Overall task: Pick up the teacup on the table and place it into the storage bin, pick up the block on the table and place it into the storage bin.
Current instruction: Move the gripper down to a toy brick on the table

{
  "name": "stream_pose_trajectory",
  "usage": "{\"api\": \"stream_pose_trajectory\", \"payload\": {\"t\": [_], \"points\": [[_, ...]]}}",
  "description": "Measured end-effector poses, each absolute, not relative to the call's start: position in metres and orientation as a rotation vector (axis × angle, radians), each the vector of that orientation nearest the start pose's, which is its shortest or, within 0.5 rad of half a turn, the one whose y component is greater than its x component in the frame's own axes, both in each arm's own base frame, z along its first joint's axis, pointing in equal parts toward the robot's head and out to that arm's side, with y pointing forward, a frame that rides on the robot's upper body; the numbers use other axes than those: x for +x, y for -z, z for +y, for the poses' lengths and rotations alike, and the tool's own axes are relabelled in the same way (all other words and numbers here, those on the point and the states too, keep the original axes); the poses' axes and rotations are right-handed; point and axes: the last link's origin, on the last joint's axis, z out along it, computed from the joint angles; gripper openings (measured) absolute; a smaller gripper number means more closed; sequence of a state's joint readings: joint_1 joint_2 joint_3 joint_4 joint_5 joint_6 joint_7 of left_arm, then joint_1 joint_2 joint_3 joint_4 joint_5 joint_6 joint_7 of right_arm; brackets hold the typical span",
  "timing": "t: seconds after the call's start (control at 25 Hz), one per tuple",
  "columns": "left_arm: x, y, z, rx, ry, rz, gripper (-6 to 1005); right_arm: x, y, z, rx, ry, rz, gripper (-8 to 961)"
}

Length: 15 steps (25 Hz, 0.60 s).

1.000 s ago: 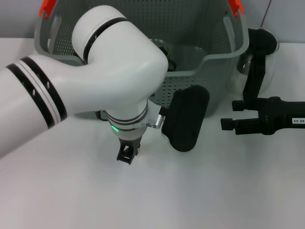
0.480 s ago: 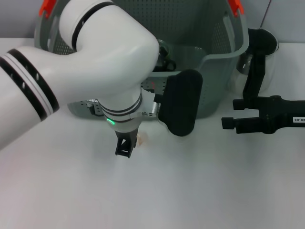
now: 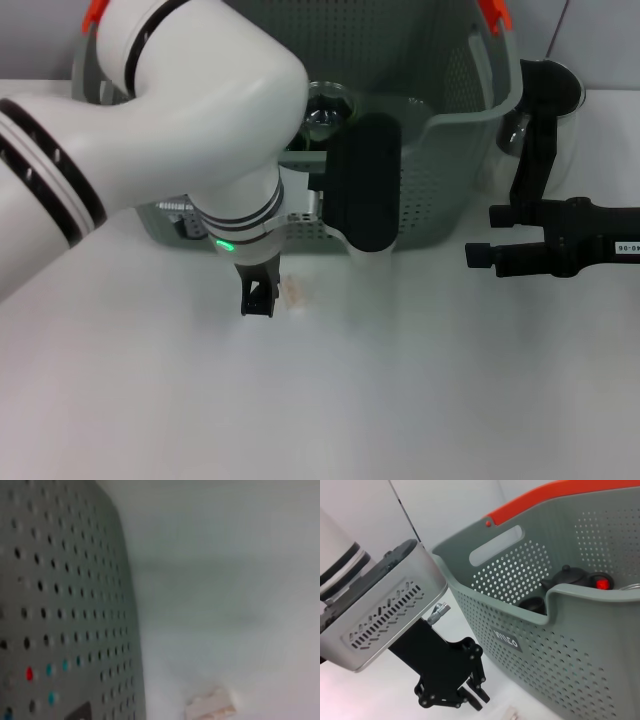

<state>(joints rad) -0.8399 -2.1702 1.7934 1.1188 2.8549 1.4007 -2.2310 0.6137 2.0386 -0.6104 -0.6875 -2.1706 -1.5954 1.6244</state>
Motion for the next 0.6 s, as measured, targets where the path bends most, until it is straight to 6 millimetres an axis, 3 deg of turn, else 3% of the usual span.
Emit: {"api": "stream_pose_trajectory", "payload": {"t": [0.36, 0.6], "points": [[-0.1441, 0.0897, 0.3514, -2.698, -1.071, 0.094, 151, 0.257, -0.0201, 0.3497, -2.755, -0.573, 0.854, 945], [-0.1415, 0.0855, 0.3508, -2.702, -1.018, 0.04, 426, 0.2562, -0.0186, 0.3494, -2.759, -0.574, 0.853, 945]]}}
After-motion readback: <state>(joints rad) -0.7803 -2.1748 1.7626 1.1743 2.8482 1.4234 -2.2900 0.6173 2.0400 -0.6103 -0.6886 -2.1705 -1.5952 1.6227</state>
